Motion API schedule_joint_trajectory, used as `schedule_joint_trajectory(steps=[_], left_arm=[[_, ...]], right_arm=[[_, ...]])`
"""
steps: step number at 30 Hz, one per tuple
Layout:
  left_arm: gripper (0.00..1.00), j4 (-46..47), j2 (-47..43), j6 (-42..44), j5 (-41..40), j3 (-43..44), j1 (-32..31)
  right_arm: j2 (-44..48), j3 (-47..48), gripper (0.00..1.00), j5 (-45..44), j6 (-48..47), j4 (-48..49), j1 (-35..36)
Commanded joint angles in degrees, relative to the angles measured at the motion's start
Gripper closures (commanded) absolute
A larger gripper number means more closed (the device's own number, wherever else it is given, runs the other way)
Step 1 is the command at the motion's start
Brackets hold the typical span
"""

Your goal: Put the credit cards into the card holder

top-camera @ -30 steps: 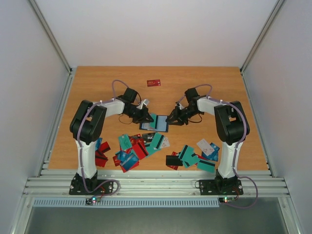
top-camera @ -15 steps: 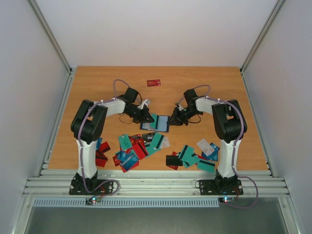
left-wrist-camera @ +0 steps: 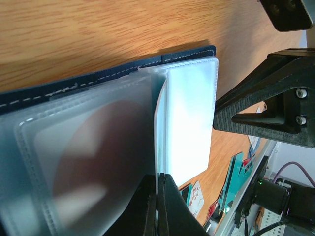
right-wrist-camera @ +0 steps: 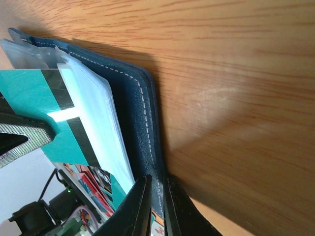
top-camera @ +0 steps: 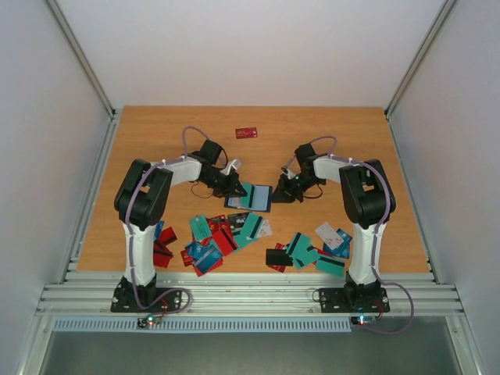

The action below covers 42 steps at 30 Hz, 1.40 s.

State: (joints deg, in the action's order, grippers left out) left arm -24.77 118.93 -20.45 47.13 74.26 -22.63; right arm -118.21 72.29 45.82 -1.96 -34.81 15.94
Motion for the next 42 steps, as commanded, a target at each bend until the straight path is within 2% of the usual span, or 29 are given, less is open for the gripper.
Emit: schedule_joint_trajectory(steps=[1, 26, 42], left_arm=[[1.00, -2.1, 2.4, 1.3, -1.4, 1.0, -0.7], [1.00, -0.4, 5.8, -4.3, -1.8, 4.7, -5.2], [0.99, 1.3, 7.5, -5.3, 1.7, 5.6, -5.6]], right_arm=[[-1.6, 0.9, 0.90, -2.2, -2.1, -1.9, -0.1], [-2.9, -0.1, 0.90, 3.0, 0.0, 1.6, 0.0], [-3.1, 0.0, 0.91, 3.7, 0.9, 2.6, 0.0]])
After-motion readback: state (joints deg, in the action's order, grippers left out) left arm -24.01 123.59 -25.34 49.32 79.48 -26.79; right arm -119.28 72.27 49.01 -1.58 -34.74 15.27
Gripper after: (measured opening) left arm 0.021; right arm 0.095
